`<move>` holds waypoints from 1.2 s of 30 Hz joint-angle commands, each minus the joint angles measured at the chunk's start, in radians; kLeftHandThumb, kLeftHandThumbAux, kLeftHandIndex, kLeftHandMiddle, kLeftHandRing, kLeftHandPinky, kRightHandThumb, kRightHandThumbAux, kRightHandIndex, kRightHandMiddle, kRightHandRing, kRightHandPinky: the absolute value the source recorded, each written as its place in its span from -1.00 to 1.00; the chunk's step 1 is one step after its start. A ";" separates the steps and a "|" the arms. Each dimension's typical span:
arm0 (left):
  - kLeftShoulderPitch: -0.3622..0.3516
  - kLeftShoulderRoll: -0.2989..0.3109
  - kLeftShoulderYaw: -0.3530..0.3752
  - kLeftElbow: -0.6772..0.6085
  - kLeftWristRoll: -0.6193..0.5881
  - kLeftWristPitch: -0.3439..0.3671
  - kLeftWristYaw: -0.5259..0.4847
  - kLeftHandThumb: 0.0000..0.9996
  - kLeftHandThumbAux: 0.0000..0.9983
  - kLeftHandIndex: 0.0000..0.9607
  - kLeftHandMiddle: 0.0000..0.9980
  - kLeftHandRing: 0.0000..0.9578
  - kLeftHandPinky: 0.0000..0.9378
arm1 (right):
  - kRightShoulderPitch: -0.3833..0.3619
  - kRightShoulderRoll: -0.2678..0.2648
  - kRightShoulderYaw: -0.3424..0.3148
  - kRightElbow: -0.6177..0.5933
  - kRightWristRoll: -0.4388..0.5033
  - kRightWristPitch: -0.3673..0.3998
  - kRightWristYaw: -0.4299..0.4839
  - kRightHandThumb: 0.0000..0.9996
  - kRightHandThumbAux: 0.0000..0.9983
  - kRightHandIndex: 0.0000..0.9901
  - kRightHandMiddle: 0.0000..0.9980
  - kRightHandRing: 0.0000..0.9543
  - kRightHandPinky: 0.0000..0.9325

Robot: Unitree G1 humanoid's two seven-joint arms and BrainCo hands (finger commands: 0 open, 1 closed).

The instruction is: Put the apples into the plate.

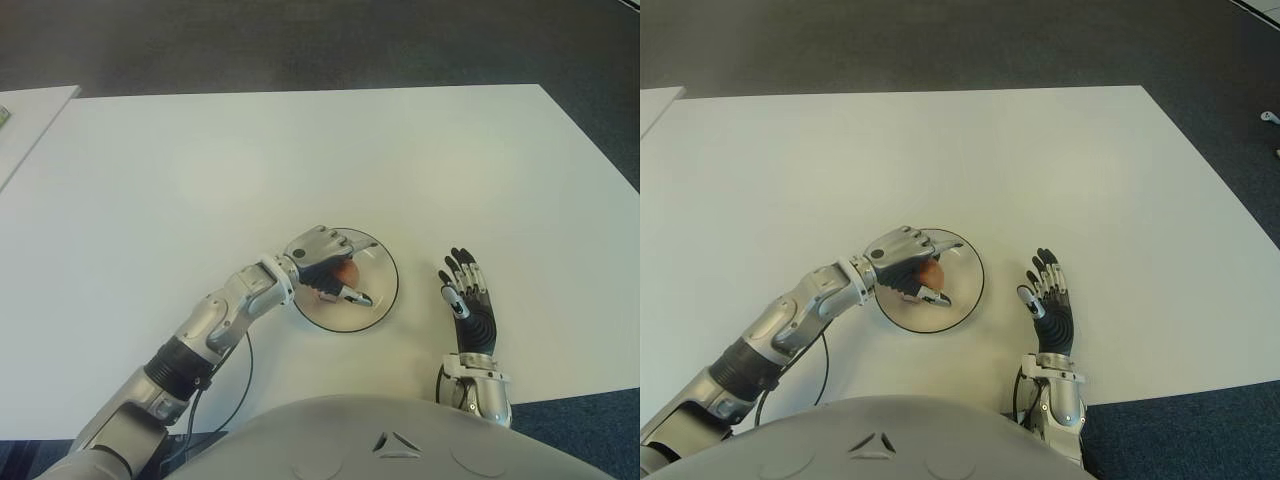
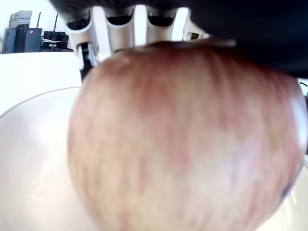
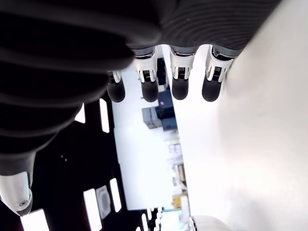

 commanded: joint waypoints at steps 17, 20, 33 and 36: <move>0.079 -0.051 0.063 -0.027 -0.031 0.025 0.127 -0.61 -0.54 -0.94 -1.00 -1.00 -1.00 | 0.022 0.002 0.005 0.077 -0.013 0.077 -0.008 -0.65 0.08 -0.98 -0.96 -1.00 -0.99; 0.104 -0.078 0.082 -0.030 -0.050 0.042 0.162 -0.61 -0.52 -0.89 -0.97 -1.00 -0.94 | 0.025 0.002 0.008 0.071 -0.017 0.085 -0.010 -0.65 0.09 -0.99 -0.96 -1.00 -0.99; 0.219 -0.149 0.179 -0.054 -0.148 0.020 0.328 -0.58 -0.37 -0.66 -0.80 -0.84 -0.74 | 0.032 0.001 0.011 0.072 -0.021 0.084 -0.013 -0.66 0.10 -1.00 -0.98 -1.00 -1.00; 0.269 -0.161 0.230 -0.052 -0.203 -0.020 0.399 -0.55 -0.35 -0.62 -0.75 -0.80 -0.70 | 0.033 -0.001 0.012 0.071 -0.021 0.089 -0.013 -0.65 0.10 -1.00 -0.99 -1.00 -1.00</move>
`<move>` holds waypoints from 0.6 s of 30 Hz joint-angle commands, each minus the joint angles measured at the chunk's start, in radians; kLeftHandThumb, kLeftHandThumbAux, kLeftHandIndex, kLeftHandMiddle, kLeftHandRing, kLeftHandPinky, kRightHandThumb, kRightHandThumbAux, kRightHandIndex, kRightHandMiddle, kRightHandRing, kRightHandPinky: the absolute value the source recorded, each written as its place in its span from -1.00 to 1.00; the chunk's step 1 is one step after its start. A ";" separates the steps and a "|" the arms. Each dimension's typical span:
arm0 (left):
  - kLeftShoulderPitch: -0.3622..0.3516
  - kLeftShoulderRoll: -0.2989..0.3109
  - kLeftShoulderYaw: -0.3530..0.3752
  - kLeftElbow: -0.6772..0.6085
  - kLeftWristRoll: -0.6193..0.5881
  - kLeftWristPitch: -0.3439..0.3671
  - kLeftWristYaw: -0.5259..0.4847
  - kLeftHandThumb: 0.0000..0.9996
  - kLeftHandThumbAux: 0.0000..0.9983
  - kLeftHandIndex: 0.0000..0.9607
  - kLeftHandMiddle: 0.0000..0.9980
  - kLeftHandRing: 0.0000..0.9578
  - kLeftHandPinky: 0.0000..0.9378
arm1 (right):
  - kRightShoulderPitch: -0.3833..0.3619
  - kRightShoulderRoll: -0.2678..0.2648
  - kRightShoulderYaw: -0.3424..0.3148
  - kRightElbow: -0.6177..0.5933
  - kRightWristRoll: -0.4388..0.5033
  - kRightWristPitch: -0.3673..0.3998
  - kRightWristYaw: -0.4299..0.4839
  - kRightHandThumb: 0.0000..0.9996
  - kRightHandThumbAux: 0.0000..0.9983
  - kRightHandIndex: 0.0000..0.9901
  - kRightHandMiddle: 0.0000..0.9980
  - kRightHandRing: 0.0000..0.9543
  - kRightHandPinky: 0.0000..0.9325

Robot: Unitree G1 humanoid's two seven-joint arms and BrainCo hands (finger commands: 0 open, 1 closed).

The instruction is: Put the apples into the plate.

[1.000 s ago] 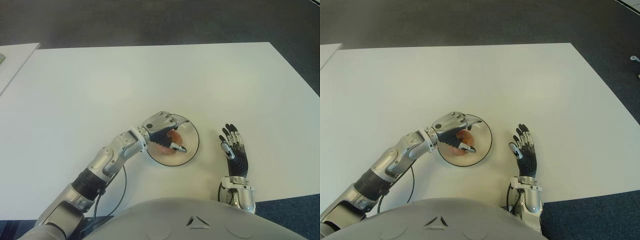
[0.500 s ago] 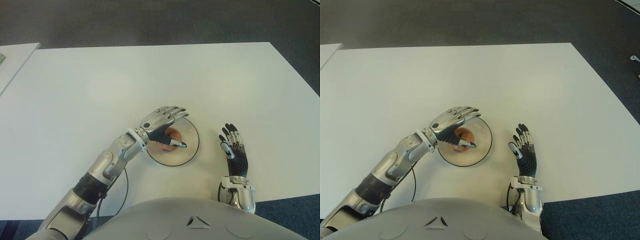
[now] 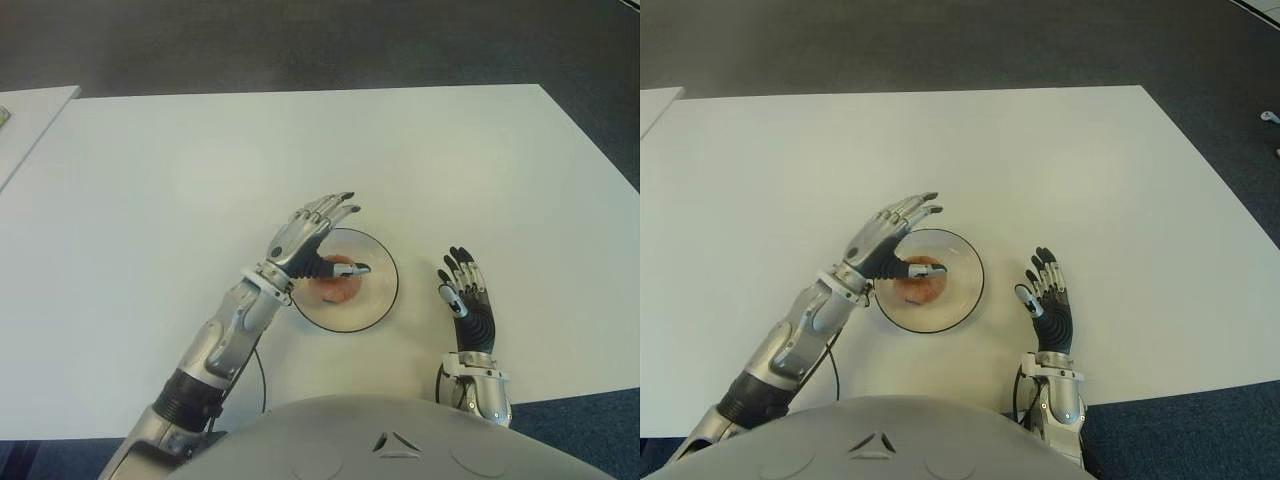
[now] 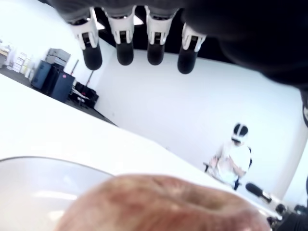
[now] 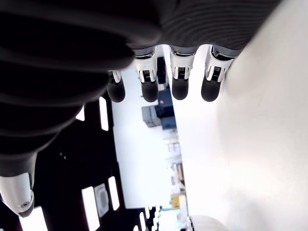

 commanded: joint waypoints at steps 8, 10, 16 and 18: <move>0.212 -0.118 0.156 -0.044 -0.323 0.006 0.082 -0.66 -0.28 -0.55 -0.63 -0.67 -0.59 | 0.032 -0.002 -0.001 0.077 0.006 0.095 -0.001 -0.65 0.10 -1.00 -1.00 -1.00 -1.00; 0.222 -0.136 0.163 -0.055 -0.374 0.032 0.062 -0.68 -0.26 -0.54 -0.62 -0.65 -0.57 | 0.030 -0.002 -0.001 0.077 0.007 0.097 -0.001 -0.65 0.09 -1.00 -1.00 -1.00 -1.00; 0.252 -0.174 0.207 -0.083 -0.601 0.128 -0.044 -0.79 -0.10 -0.62 -0.65 -0.66 -0.61 | 0.029 -0.005 0.002 0.070 0.004 0.106 -0.002 -0.67 0.08 -1.00 -1.00 -1.00 -1.00; 0.281 -0.199 0.228 -0.109 -0.708 0.176 -0.076 -0.86 -0.08 -0.65 -0.68 -0.69 -0.62 | 0.030 -0.008 0.004 0.067 0.000 0.109 -0.002 -0.67 0.07 -1.00 -1.00 -1.00 -1.00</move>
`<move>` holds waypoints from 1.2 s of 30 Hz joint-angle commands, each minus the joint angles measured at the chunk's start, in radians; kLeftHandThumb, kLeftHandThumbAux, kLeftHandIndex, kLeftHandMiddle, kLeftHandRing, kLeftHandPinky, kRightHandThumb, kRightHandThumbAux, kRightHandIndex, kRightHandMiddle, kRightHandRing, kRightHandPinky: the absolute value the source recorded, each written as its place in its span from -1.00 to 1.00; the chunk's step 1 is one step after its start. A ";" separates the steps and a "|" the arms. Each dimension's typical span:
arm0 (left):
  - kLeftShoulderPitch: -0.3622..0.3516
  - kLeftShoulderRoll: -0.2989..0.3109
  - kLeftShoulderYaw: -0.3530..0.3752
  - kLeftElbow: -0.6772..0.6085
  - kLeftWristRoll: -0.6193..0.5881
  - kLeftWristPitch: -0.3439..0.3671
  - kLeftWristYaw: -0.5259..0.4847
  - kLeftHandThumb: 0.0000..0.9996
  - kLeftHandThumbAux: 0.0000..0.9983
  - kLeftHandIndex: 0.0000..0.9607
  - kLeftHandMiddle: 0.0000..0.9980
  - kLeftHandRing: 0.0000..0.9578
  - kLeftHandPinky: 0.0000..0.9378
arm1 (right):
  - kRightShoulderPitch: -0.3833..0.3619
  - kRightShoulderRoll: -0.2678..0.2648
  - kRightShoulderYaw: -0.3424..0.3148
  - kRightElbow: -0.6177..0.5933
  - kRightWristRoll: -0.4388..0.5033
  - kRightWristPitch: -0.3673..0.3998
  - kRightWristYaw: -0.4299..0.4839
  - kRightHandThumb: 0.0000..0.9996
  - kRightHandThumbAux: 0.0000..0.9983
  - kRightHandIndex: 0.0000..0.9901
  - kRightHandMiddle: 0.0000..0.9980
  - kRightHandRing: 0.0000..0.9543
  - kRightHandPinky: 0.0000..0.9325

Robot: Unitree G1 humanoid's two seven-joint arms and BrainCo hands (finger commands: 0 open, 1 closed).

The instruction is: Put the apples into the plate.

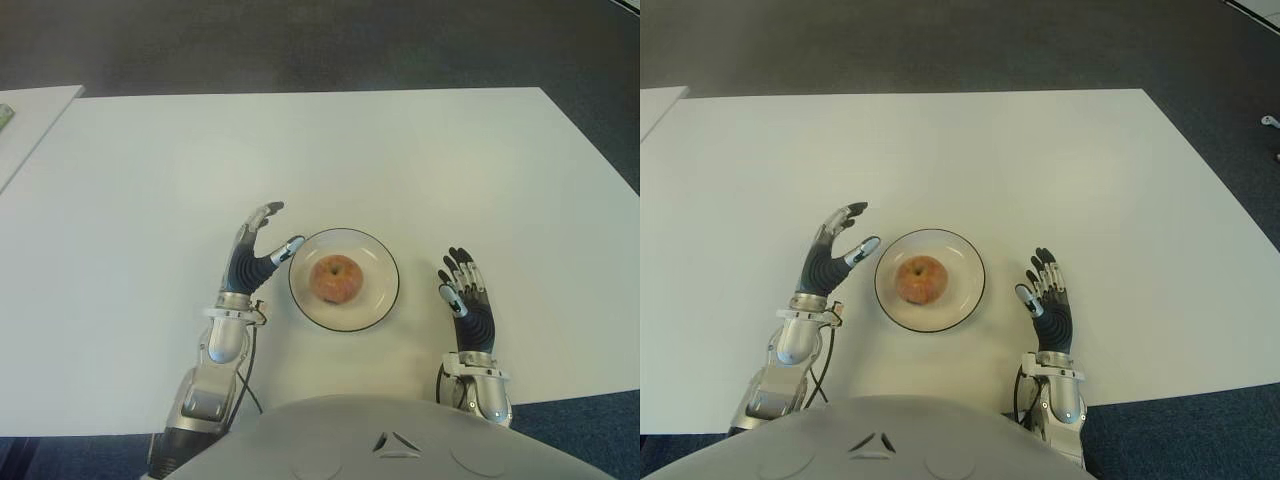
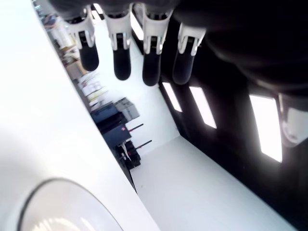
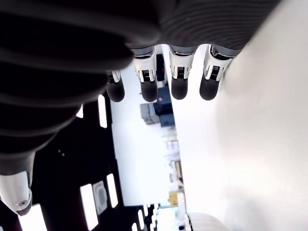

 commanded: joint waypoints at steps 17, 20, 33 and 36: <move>0.184 -0.105 0.023 0.141 -0.151 -0.117 -0.059 -0.93 -0.15 -0.89 -0.98 -0.99 -0.93 | 0.023 -0.019 0.004 0.073 -0.015 0.103 -0.006 -0.69 0.07 -1.00 -1.00 -1.00 -1.00; 0.185 -0.082 0.028 0.217 -0.102 -0.216 -0.048 -0.90 -0.16 -0.92 -1.00 -1.00 -0.94 | 0.021 -0.022 0.003 0.075 -0.012 0.103 -0.003 -0.68 0.09 -1.00 -1.00 -1.00 -1.00; 0.136 -0.113 0.067 0.393 -0.100 -0.382 -0.013 -0.86 -0.12 -0.84 -0.93 -0.93 -0.80 | 0.017 -0.032 0.002 0.069 -0.006 0.109 0.006 -0.68 0.16 -0.99 -1.00 -1.00 -1.00; 0.132 -0.127 0.072 0.412 -0.084 -0.388 0.004 -0.83 -0.08 -0.80 -0.86 -0.87 -0.73 | 0.016 -0.035 0.001 0.067 -0.001 0.107 0.013 -0.68 0.17 -0.99 -1.00 -1.00 -1.00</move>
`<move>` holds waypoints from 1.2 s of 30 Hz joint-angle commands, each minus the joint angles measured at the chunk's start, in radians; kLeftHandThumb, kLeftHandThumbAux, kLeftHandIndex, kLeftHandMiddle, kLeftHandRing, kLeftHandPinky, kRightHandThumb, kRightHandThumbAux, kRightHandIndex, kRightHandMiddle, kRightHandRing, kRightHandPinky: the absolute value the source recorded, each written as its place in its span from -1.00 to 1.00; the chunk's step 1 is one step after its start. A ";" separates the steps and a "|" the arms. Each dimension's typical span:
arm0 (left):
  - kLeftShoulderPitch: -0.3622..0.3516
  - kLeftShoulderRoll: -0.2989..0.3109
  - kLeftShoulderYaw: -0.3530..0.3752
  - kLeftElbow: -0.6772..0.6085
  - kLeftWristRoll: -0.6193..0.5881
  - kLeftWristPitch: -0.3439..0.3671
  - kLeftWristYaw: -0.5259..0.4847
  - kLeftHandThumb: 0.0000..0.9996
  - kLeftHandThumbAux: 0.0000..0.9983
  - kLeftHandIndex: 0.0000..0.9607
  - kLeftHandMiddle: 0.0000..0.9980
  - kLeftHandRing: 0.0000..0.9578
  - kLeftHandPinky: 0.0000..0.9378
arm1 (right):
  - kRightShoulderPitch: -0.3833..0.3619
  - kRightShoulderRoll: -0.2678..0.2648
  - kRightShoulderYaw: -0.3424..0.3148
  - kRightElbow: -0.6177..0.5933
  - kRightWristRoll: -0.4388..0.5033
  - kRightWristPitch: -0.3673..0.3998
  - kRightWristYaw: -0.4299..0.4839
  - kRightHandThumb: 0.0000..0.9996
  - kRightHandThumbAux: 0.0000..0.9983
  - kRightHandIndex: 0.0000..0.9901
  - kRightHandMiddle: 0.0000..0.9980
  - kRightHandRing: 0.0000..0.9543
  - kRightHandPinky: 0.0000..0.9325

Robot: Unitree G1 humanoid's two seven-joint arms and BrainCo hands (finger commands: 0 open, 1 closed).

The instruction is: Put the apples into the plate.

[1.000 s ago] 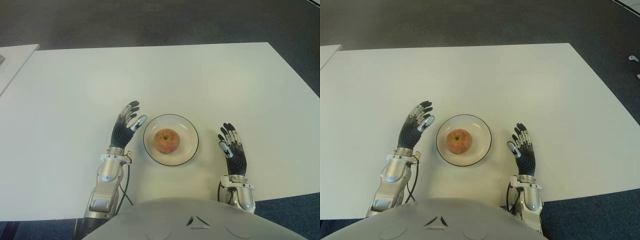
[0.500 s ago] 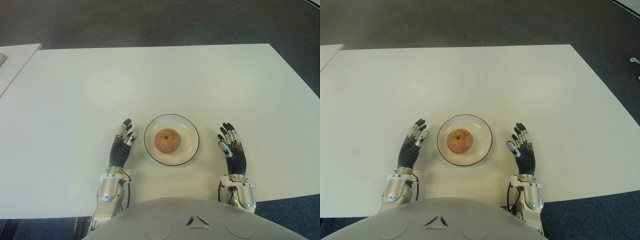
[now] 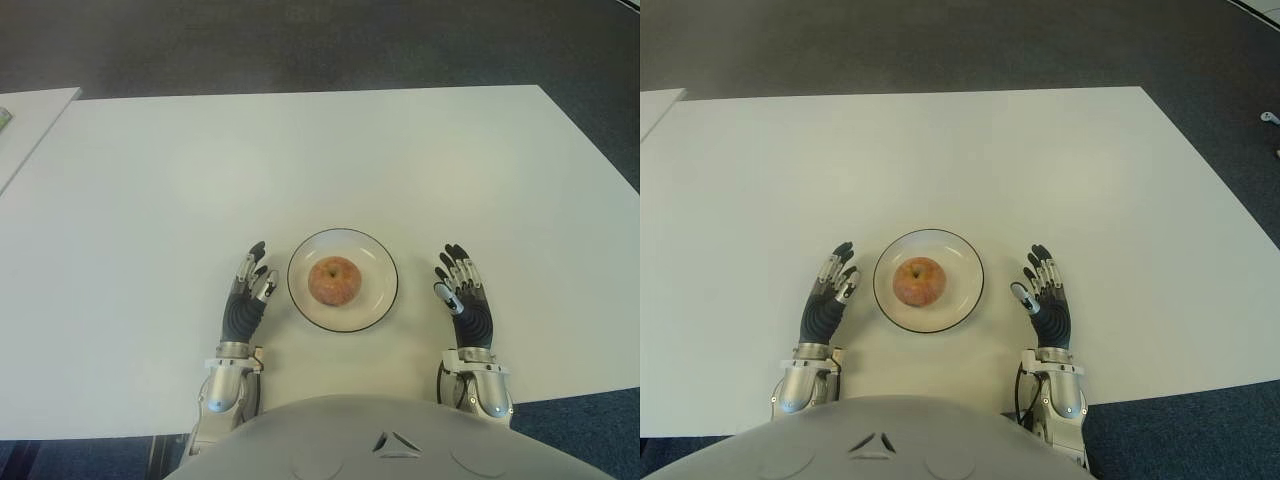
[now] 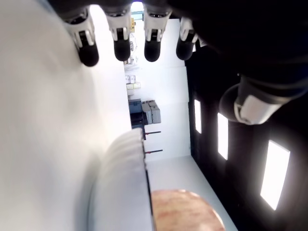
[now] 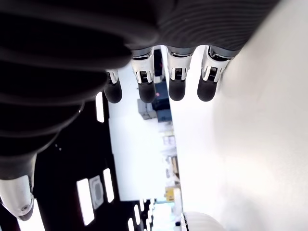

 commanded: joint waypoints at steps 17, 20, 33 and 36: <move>-0.018 -0.046 0.010 0.181 0.050 -0.101 0.081 -0.82 -0.10 -0.61 -0.67 -0.68 -0.59 | 0.045 -0.015 0.004 0.026 -0.012 0.075 0.020 -0.69 0.12 -0.98 -1.00 -1.00 -1.00; -0.024 -0.047 0.011 0.198 0.049 -0.113 0.086 -0.83 -0.11 -0.59 -0.66 -0.68 -0.60 | 0.048 -0.018 0.005 0.019 -0.015 0.079 0.020 -0.69 0.11 -0.98 -1.00 -1.00 -1.00; -0.031 -0.054 0.013 0.243 0.030 -0.155 0.097 -0.77 -0.08 -0.57 -0.63 -0.64 -0.52 | 0.063 -0.026 0.014 -0.016 -0.005 0.098 0.028 -0.69 0.13 -1.00 -1.00 -1.00 -1.00; -0.025 -0.054 0.010 0.247 0.030 -0.158 0.096 -0.78 -0.09 -0.58 -0.62 -0.63 -0.52 | 0.068 -0.026 0.018 -0.028 -0.008 0.105 0.028 -0.69 0.13 -1.00 -1.00 -1.00 -1.00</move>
